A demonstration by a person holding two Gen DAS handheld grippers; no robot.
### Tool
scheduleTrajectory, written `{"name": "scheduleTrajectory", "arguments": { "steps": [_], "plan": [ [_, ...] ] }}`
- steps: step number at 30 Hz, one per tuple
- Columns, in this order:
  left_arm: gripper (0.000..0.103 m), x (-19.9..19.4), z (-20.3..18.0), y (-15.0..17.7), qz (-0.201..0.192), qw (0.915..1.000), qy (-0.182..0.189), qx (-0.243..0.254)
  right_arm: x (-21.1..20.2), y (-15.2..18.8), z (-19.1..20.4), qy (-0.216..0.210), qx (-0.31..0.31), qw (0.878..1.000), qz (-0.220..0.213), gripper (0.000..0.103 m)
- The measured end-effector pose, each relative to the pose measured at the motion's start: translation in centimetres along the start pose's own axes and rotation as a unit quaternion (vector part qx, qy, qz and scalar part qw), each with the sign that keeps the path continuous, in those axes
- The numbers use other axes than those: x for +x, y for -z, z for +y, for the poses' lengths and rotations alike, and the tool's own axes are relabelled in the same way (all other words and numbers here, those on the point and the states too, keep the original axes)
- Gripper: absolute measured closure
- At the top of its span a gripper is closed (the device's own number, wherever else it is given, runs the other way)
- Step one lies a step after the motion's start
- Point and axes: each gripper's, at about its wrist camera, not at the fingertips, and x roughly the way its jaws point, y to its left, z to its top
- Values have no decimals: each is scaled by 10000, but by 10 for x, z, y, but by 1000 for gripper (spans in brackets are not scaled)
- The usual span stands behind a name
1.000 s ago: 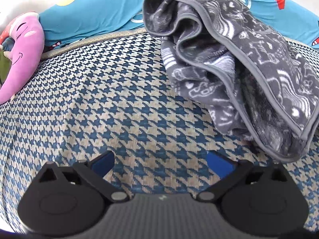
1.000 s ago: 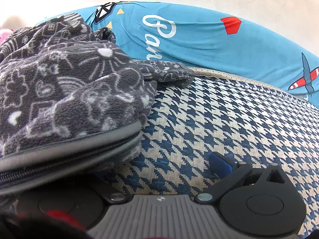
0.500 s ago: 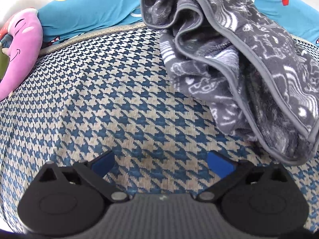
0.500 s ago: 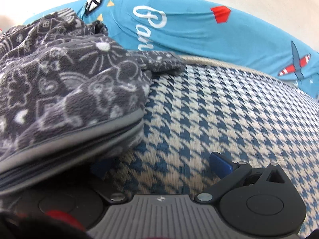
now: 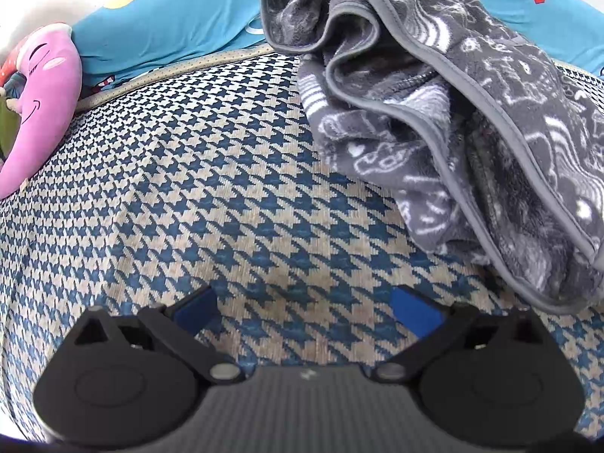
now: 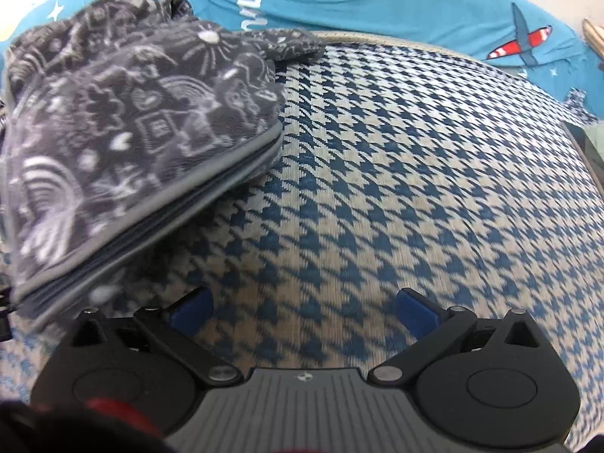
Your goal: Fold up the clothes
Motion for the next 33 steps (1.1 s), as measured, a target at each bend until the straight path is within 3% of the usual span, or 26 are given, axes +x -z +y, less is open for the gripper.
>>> {"name": "scheduleTrajectory", "arguments": {
  "steps": [8, 15, 24, 33],
  "plan": [
    [0, -12, -3, 8, -94, 9999, 41, 76, -60, 31, 11, -214, -52, 9959, -877, 0],
    [0, -15, 7, 9, -59, 9999, 103, -95, -61, 50, 21, -562, 229, 9965, -580, 0],
    [0, -28, 9, 15, -157, 9997, 98, -179, -70, 72, 23, -413, 556, 9945, -787, 0],
    [0, -37, 4, 32, -87, 9990, -132, -408, -68, 81, 23, -464, 592, 9954, -587, 4]
  ]
}}
